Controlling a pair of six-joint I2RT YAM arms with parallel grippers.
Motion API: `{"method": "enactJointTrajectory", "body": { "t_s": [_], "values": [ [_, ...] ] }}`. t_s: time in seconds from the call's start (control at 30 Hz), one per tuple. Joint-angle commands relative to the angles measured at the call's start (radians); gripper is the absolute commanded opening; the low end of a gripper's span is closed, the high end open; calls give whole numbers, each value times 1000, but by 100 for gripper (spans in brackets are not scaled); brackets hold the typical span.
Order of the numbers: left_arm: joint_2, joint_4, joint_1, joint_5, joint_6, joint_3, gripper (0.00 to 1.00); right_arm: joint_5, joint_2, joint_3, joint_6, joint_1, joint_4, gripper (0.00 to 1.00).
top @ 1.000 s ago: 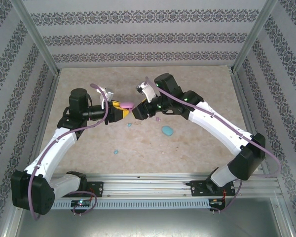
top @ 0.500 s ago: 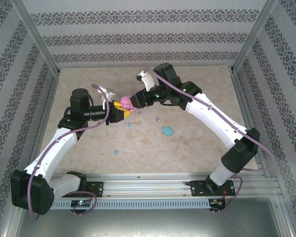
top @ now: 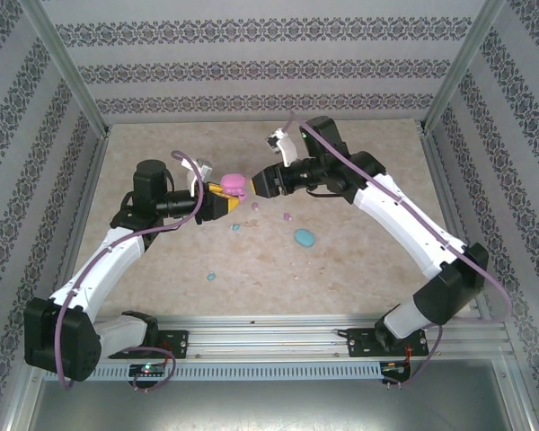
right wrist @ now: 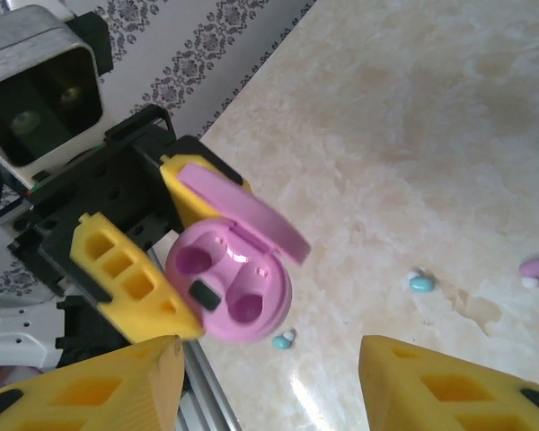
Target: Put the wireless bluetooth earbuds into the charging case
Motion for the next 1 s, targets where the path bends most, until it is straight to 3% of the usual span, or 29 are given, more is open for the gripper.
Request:
{"method": "enactJointTrajectory", "body": {
  "t_s": [0.0,0.13,0.3,0.6,0.97],
  "values": [
    [1,19,-13,-14,6,27,2,31,-51,-50,61,-56,-4,52],
    [2,10,-12,-26,15,26,2,207,-17,-67,72,-95,-101,51],
    [10,-12,-12,-43,33,25,2,357,201,23,38,-100,-284,48],
    [13,-21,-11,-69,38,20,2,440,525,188,-42,-61,-364,41],
    [18,-38,-11,-80,40,8,2,503,712,334,-113,-47,-435,38]
  ]
}}
